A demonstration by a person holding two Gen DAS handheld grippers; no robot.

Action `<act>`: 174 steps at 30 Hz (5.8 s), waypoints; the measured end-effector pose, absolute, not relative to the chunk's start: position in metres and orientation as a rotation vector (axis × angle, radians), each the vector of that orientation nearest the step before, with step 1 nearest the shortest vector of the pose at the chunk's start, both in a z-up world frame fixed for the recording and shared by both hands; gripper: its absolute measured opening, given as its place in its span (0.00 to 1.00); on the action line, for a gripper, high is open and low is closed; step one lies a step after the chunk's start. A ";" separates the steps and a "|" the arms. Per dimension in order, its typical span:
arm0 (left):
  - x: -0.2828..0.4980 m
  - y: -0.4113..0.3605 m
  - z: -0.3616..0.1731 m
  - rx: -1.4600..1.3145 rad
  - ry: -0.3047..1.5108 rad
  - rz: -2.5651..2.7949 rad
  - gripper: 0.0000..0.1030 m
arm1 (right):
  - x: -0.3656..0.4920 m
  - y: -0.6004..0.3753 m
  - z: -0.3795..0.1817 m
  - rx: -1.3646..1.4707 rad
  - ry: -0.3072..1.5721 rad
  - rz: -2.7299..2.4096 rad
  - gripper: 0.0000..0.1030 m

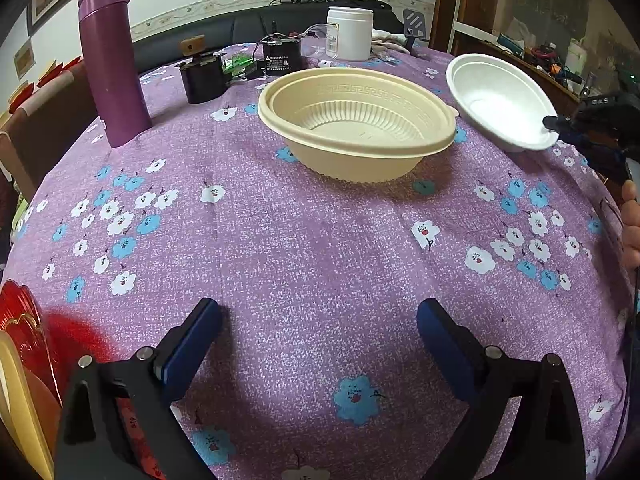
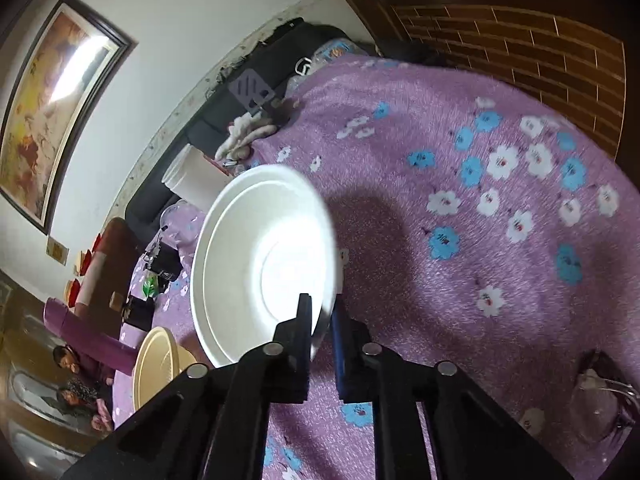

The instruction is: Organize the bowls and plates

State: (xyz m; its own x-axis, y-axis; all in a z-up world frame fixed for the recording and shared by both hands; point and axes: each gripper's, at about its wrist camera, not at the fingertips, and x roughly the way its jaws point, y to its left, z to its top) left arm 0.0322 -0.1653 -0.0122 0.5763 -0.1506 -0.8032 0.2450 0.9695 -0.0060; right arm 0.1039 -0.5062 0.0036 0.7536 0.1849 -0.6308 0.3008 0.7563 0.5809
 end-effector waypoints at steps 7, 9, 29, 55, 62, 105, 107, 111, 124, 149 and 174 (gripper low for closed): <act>0.031 -0.160 -0.011 0.081 0.921 -0.232 0.96 | 0.067 -0.489 0.026 0.708 0.680 0.024 0.07; 0.031 -0.159 -0.010 0.072 0.916 -0.230 0.96 | 0.044 -0.480 0.034 0.698 0.665 0.073 0.07; 0.019 -0.141 0.007 -0.011 0.791 -0.211 0.96 | -0.021 -0.437 0.032 0.534 0.716 0.084 0.41; 0.020 -0.141 0.007 0.008 0.794 -0.192 0.96 | -0.100 -0.400 0.097 0.211 0.346 -0.066 1.00; 0.017 -0.141 0.011 0.007 0.774 -0.177 0.96 | -0.092 -0.390 0.086 0.213 0.386 -0.036 1.00; 0.063 -0.227 0.044 -0.066 1.064 -0.485 0.35 | 0.003 -0.471 0.029 0.552 0.846 0.111 0.63; 0.067 -0.229 0.040 -0.073 1.075 -0.491 0.33 | 0.010 -0.471 0.024 0.569 0.866 0.136 0.50; 0.070 -0.233 0.031 -0.063 1.086 -0.490 0.26 | 0.022 -0.467 0.016 0.556 0.892 0.141 0.42; 0.037 -0.231 0.040 0.017 0.992 -0.489 0.12 | 0.005 -0.445 0.018 0.549 0.870 0.134 0.11; -0.030 -0.144 0.027 0.093 0.880 -0.317 0.24 | -0.044 -0.353 0.017 0.325 0.872 0.256 0.56; -0.061 -0.111 0.078 0.129 0.731 -0.248 0.21 | -0.045 -0.309 0.052 0.410 0.876 0.421 0.15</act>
State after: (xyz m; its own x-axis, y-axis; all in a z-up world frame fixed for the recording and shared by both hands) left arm -0.0606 -0.1107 0.0776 0.7171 -0.1783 -0.6737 0.2681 0.9629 0.0305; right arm -0.0451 -0.3092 0.0519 0.5698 0.5105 -0.6440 -0.1833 0.8429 0.5060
